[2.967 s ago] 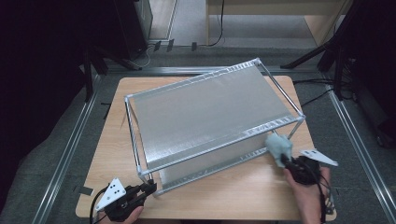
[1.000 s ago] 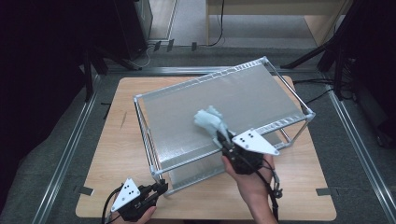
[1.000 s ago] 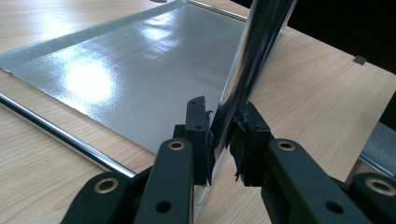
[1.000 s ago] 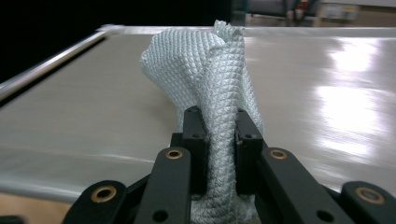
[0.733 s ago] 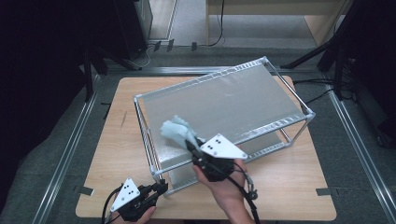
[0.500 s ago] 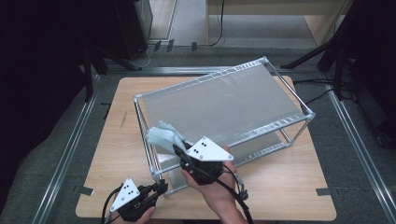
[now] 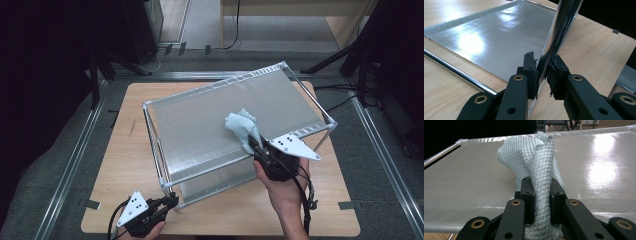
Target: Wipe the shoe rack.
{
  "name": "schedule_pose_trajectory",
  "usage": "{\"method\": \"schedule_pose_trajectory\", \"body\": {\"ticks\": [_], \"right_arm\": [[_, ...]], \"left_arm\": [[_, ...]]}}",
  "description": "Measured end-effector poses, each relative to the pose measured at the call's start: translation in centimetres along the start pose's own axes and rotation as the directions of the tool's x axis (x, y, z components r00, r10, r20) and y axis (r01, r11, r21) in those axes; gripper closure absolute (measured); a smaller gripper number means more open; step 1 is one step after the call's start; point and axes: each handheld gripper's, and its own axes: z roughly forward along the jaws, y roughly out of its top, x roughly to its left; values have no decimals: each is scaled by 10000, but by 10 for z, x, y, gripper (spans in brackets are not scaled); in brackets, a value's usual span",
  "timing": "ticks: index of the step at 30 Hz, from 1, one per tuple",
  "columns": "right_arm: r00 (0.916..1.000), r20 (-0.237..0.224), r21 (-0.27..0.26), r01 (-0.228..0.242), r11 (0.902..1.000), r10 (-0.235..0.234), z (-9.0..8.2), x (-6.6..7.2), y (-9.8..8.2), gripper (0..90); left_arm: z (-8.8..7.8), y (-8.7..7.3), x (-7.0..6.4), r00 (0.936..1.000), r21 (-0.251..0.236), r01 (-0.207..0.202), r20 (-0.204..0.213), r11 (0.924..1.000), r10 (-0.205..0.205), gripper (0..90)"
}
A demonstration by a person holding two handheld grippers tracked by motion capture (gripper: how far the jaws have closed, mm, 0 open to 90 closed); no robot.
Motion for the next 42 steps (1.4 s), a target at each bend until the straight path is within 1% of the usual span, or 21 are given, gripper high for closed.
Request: {"method": "schedule_pose_trajectory", "body": {"ticks": [1, 3, 6, 9, 11, 12, 14, 16, 19, 20, 23, 26, 29, 31, 33, 36, 37, 38, 39, 40, 42], "right_arm": [[9999, -51, 10, 111, 9999, -111, 1, 5, -1, 776], [9986, -443, 36, 276, 9996, -275, 3, 17, -2, 777], [9922, -1117, 78, 570, 9983, -558, 10, 44, -4, 775], [9787, -1906, 63, 791, 9968, -765, 16, 71, -5, 770], [9631, -2511, 50, 1010, 9949, -965, 18, 86, -6, 768], [9582, -2641, 26, 1151, 9934, -1103, 18, 92, -6, 767], [9553, -2567, -50, 1502, 9886, -1465, 18, 96, -6, 769], [9604, -2431, -55, 1390, 9903, -1362, 17, 89, -6, 770], [9775, -1859, -16, 1016, 9948, -1001, 13, 69, -4, 766], [9831, -1573, -43, 938, 9956, -933, 11, 60, -4, 758], [9943, -856, -130, 626, 9980, -635, 3, 30, -3, 742], [9994, 108, -405, 341, 9986, -337, -9, -4, -4, 754], [9953, 928, -625, -227, 9978, 285, -20, -40, -6, 768], [9871, 1504, -799, -427, 9959, 544, -28, -60, -6, 769], [9754, 2095, -903, -497, 9947, 678, -34, -78, -5, 767], [9491, 3052, -990, -493, 9939, 775, -41, -99, -4, 765], [9419, 3223, -1073, -631, 9922, 948, -43, -103, -5, 766], [9400, 3201, -1159, -849, 9896, 1182, -45, -106, -7, 767], [9425, 3082, -1175, -973, 9883, 1294, -47, -105, -8, 769], [9455, 3003, -1183, -939, 9885, 1258, -47, -103, -10, 770], [9573, 2637, -1167, -905, 9890, 1187, -47, -92, -14, 769]], "left_arm": [[0, 0, 0, 10000, -9, -9, -3, 10000, 9, 780], [1, 0, -1, 10000, -3, 2, 41, 10000, -2, 780], [2, 0, -3, 9999, 6, -63, 101, 10000, 63, 781], [2, 0, -3, 9999, 1, -75, 116, 10000, 75, 781], [2, 0, -3, 9999, 6, -93, 131, 10000, 93, 782], [2, 0, -3, 9999, 6, -87, 131, 10000, 87, 782], [1, 0, -3, 9999, 22, -88, 125, 10000, 88, 782], [1, 0, -2, 9999, 32, -97, 115, 9999, 97, 782], [1, 0, -2, 9999, 29, -118, 103, 9999, 118, 783], [1, 0, -2, 9999, 30, -125, 104, 9999, 124, 782], [0, 0, -1, 9999, 34, -94, 113, 10000, 93, 783], [0, 0, 0, 9999, 35, -101, 87, 9999, 101, 783], [0, 0, 0, 9999, 21, -81, 93, 10000, 81, 783], [0, 0, 0, 9999, 18, -75, 92, 10000, 74, 783], [0, 0, 1, 10000, 19, -78, 57, 10000, 78, 783], [-1, 0, 2, 10000, 1, 19, 35, 10000, -19, 782], [-1, 0, 2, 10000, -5, 38, 39, 10000, -38, 781], [-1, 0, 2, 10000, -9, 46, 41, 10000, -46, 780], [-1, -1, 2, 10000, -12, 48, 36, 10000, -48, 780], [0, -1, 2, 10000, -19, 57, 27, 10000, -57, 780], [0, -1, 2, 10000, -35, 79, 14, 10000, -79, 780]]}}
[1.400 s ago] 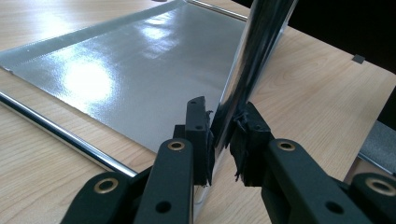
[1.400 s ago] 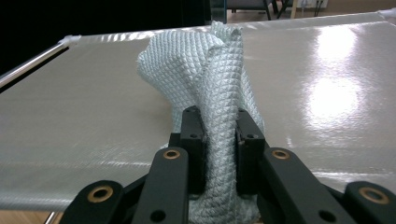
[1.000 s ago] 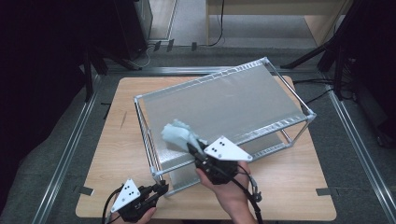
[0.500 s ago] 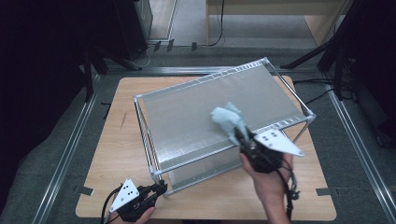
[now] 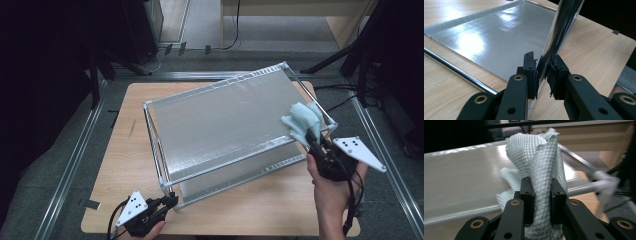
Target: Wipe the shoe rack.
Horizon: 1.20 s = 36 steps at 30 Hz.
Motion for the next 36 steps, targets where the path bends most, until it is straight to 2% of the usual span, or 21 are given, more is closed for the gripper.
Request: {"method": "schedule_pose_trajectory", "body": {"ticks": [3, 5, 8, 12, 14, 16, 19, 22, 23, 24, 26, 27, 30, 33, 35, 36], "right_arm": [[9970, -767, 89, 86, 9999, -79, -5, 21, -5, 768], [9898, -1427, 179, 74, 9998, -47, -9, 38, -8, 767], [9749, -2182, 217, 504, 9985, -445, -12, 69, -14, 765], [9401, -3316, 252, 928, 9954, -793, -15, 106, -19, 760], [9250, -3662, 124, 1138, 9934, -1014, -16, 122, -23, 756], [9074, -4083, 89, 1130, 9935, -996, -18, 136, -27, 754], [8744, -4752, 124, 1183, 9929, -982, -22, 154, -32, 754], [8342, -5298, -136, 1720, 9850, -1530, -27, 176, -38, 749], [8254, -5326, -328, 2009, 9791, -1872, -29, 182, -39, 745], [8230, -5244, -477, 2278, 9725, -2185, -30, 185, -40, 743], [8225, -5142, -590, 2489, 9667, -2432, -30, 184, -39, 744], [8277, -5078, -534, 2466, 9676, -2390, -29, 181, -38, 744], [8600, -4667, -277, 2191, 9753, -2065, -24, 160, -33, 744], [9043, -3863, -248, 1867, 9821, -1817, -19, 129, -28, 743], [9314, -3338, -216, 1462, 9890, -1449, -16, 105, -26, 741], [9425, -3094, -184, 1270, 9917, -1264, -15, 93, -25, 742]], "left_arm": [[0, 0, 0, 10000, 2, -2, -24, 10000, 2, 781], [0, 0, -1, 10000, 21, -2, -48, 10000, 2, 781], [0, 0, -1, 10000, 18, 18, -73, 10000, -17, 781], [1, 0, -3, 9999, 55, -95, 106, 9999, 95, 781], [2, 0, -5, 9995, 72, -233, 227, 9997, 231, 783], [2, 0, -4, 9993, 62, -210, 301, 9998, 208, 783], [3, 0, -4, 9994, 52, -186, 307, 9998, 185, 781], [5, 1, -7, 9991, 26, -236, 362, 9997, 235, 782], [6, 1, -7, 9991, 40, -271, 339, 9996, 270, 782], [6, 1, -7, 9992, 51, -254, 325, 9997, 252, 782], [5, 1, -7, 9991, 63, -243, 346, 9997, 241, 781], [5, 1, -7, 9990, 82, -253, 363, 9996, 250, 781], [4, 1, -5, 9990, 117, -257, 370, 9996, 252, 781], [3, 1, -4, 9993, 144, -228, 295, 9996, 224, 781], [3, 1, -2, 9994, 149, -210, 265, 9997, 206, 781], [3, 1, -2, 9995, 150, -203, 250, 9997, 199, 781]]}}
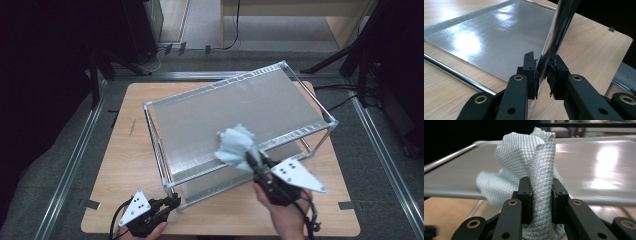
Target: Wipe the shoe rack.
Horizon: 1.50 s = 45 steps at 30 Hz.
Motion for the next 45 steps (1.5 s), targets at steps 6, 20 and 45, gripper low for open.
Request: {"method": "schedule_pose_trajectory", "body": {"ticks": [6, 20, 45], "right_arm": [[9834, 1446, -153, -1087, 9940, 1098, -15, -64, -4, 740], [9059, 3701, 902, -2555, 9626, 2058, -2, -136, -57, 764], [9192, 3801, 2990, -2279, 9266, 1034, 54, -156, -114, 779]], "left_arm": [[-3, -1, 4, 9999, 3, 29, -163, 10000, -29, 781], [-9, -1, 15, 9988, -30, 181, -456, 9998, -182, 781], [-9, -1, 13, 9993, -5, 109, -347, 9999, -109, 782]]}}
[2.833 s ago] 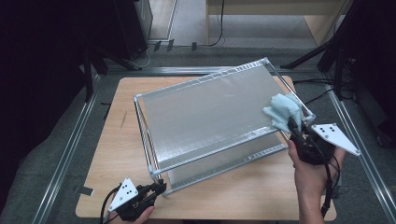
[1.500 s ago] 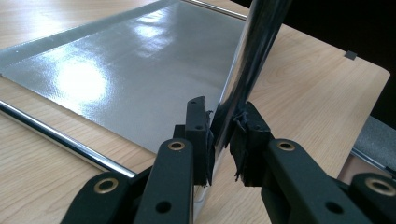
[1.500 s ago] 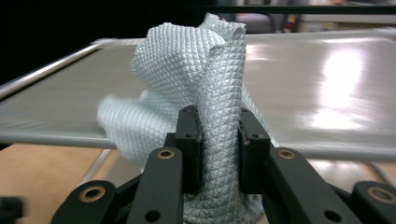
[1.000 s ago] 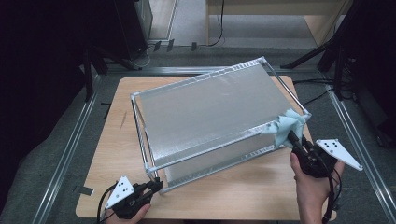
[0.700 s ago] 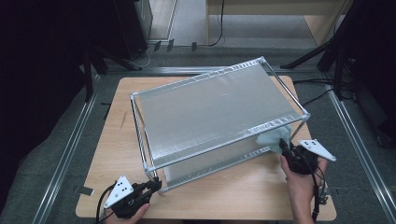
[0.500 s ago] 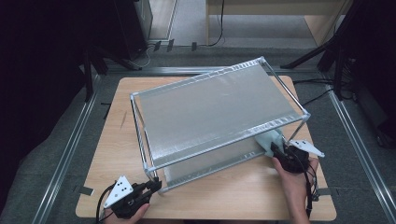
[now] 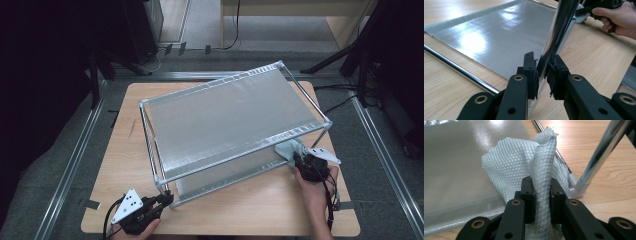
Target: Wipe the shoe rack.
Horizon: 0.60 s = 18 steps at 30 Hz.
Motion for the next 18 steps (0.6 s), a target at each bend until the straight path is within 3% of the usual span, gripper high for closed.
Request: {"method": "schedule_pose_trajectory", "body": {"ticks": [4, 8, 15, 18], "right_arm": [[9997, -214, 79, 109, 9999, -107, 0, 8, -1, 780], [9976, -633, 153, 279, 9995, -269, 0, 24, -3, 780], [9846, -1592, 391, 794, 9961, -723, -7, 64, -12, 779], [9739, -2034, 405, 1108, 9930, -1004, -9, 86, -17, 777]], "left_arm": [[0, -1, 1, 9997, -44, 213, 89, 9998, -213, 777], [1, -1, -3, 9999, -12, 126, 96, 9999, -126, 777], [2, 0, -6, 10000, 20, 63, 74, 10000, -63, 779], [4, 0, -11, 9998, 47, 12, 223, 10000, -13, 779]]}}
